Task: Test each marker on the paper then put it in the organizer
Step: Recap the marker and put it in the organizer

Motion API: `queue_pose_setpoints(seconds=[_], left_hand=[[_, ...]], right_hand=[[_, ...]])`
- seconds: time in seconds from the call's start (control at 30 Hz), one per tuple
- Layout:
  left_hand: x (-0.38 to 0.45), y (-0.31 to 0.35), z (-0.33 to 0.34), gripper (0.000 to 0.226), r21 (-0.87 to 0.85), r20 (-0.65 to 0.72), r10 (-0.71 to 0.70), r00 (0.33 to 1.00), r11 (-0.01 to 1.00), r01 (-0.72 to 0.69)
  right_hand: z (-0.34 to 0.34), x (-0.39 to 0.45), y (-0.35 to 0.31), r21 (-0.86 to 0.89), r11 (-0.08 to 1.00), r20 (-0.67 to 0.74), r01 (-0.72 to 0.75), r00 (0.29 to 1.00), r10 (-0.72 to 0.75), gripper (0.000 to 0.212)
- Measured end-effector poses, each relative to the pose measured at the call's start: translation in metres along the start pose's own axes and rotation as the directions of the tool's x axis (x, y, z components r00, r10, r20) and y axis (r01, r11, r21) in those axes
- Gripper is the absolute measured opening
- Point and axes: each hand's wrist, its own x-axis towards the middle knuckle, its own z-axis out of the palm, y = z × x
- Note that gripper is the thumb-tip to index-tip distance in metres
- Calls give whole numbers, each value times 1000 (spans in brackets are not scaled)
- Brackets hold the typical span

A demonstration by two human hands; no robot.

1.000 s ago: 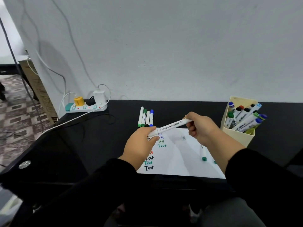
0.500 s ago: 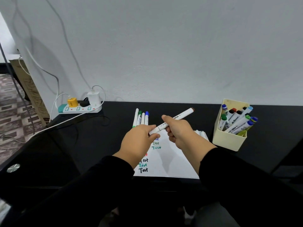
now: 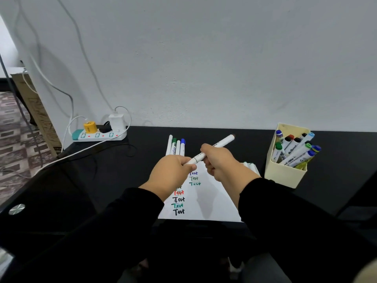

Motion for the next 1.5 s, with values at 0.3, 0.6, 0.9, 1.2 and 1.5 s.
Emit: queue_pose_setpoints(seconds=[0.3,0.6,0.9,1.2,1.5], left_hand=[[-1,-53,-3,34,183,-120,-87,989,977,108],[1,-92,27,41,107,-107,-179,978,976,190],[4,-105,37,44,247,-30,-191,981,950,193],[2,-105,39,43,267,-44,-179,983,946,185],[-2,-104,40,42,264,-50,-178,983,947,185]], right_hand=[[-22,17,10,148,983,-114,-111,985,129,13],[-12,17,44,-41,991,13,128,992,-128,20],[-2,21,79,-186,946,-112,265,951,-289,37],[-3,23,91,-256,910,-88,326,930,-358,35],[0,21,92,-303,895,-89,329,925,-370,39]])
